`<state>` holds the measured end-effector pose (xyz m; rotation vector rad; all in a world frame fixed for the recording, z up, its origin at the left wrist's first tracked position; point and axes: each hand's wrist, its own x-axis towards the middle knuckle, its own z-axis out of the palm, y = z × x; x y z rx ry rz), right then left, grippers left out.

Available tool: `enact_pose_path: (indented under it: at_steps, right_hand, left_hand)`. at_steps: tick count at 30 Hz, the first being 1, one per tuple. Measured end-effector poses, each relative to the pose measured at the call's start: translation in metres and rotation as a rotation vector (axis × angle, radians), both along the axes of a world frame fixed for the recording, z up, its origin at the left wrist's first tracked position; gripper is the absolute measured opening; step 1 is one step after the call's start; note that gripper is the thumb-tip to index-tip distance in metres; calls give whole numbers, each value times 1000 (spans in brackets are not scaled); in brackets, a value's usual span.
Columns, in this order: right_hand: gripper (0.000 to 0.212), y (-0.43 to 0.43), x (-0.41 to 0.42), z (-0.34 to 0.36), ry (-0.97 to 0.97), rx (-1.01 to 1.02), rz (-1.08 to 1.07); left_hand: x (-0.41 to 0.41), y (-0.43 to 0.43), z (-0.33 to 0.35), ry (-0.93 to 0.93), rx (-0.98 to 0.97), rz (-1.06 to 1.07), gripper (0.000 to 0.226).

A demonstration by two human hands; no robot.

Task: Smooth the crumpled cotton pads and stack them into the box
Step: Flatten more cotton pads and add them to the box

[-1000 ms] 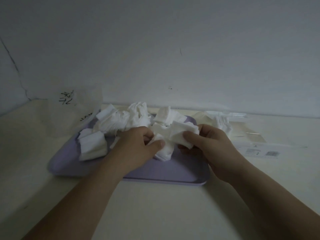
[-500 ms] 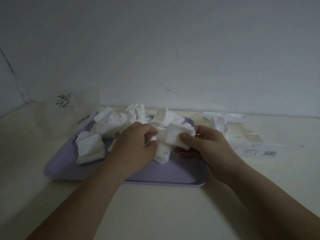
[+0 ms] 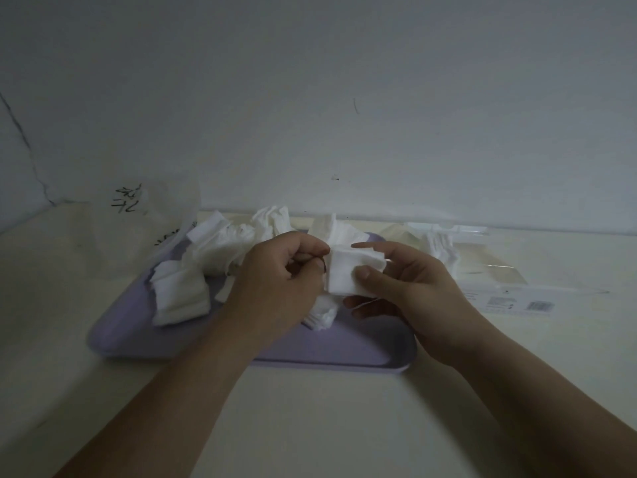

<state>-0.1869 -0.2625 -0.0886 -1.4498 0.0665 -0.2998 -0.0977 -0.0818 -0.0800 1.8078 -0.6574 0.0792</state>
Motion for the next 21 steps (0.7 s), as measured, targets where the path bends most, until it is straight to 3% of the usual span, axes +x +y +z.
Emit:
enact_pose_path:
  at_steps: [9, 21]
  right_hand:
    - [34, 2, 0, 2, -9, 19, 33]
    - [22, 5, 1, 2, -67, 100, 38]
  left_hand:
    - [-4, 2, 5, 48, -22, -39, 14]
    - [-4, 0, 8, 262, -134, -65, 15]
